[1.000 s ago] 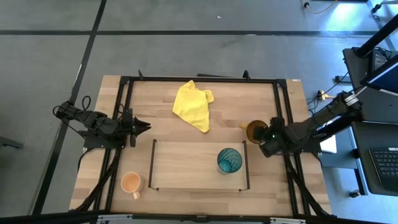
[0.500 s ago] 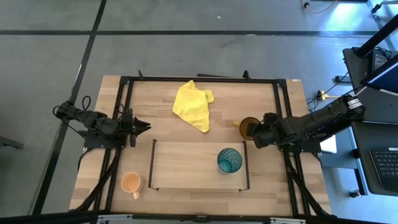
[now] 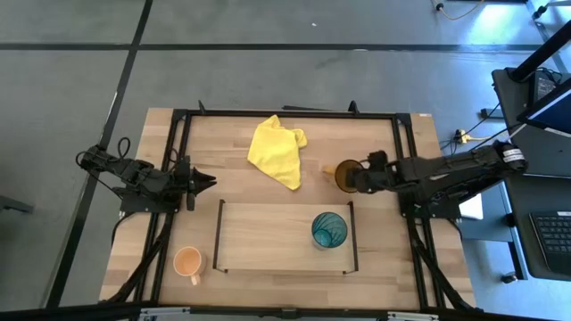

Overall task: Stack small to large cups/mugs on shelf
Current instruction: Put the brown mug on the shelf

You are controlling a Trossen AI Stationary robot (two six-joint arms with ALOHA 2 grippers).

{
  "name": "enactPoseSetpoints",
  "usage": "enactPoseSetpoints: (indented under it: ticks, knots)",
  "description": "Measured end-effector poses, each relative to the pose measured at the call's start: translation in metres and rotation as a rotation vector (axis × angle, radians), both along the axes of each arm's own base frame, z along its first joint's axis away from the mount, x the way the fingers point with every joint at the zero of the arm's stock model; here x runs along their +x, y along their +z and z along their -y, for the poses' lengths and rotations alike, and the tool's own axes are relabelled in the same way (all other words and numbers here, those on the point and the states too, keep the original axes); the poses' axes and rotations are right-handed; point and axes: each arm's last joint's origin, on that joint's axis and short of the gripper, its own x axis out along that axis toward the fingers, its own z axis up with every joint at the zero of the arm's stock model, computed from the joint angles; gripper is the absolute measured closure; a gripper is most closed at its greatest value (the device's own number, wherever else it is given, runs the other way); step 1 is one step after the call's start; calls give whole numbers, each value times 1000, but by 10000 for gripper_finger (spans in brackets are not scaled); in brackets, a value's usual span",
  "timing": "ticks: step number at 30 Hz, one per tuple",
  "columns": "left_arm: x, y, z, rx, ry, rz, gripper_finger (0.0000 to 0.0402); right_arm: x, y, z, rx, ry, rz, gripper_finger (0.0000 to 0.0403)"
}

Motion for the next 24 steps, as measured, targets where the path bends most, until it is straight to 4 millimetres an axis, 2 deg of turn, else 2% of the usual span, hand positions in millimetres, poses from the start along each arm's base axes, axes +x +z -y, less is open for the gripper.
enactPoseSetpoints:
  ticks: [18, 21, 24]
  knots:
    - [0, 0, 0, 0, 0, 0, 333, 15, 9, 50, 45, 168, 104, 371]
    - [0, 0, 0, 0, 0, 0, 333, 17, 19, 56, -3, 249, 84, 369]
    - [0, 0, 0, 0, 0, 0, 333, 21, 36, 63, -78, 328, 93, 372]
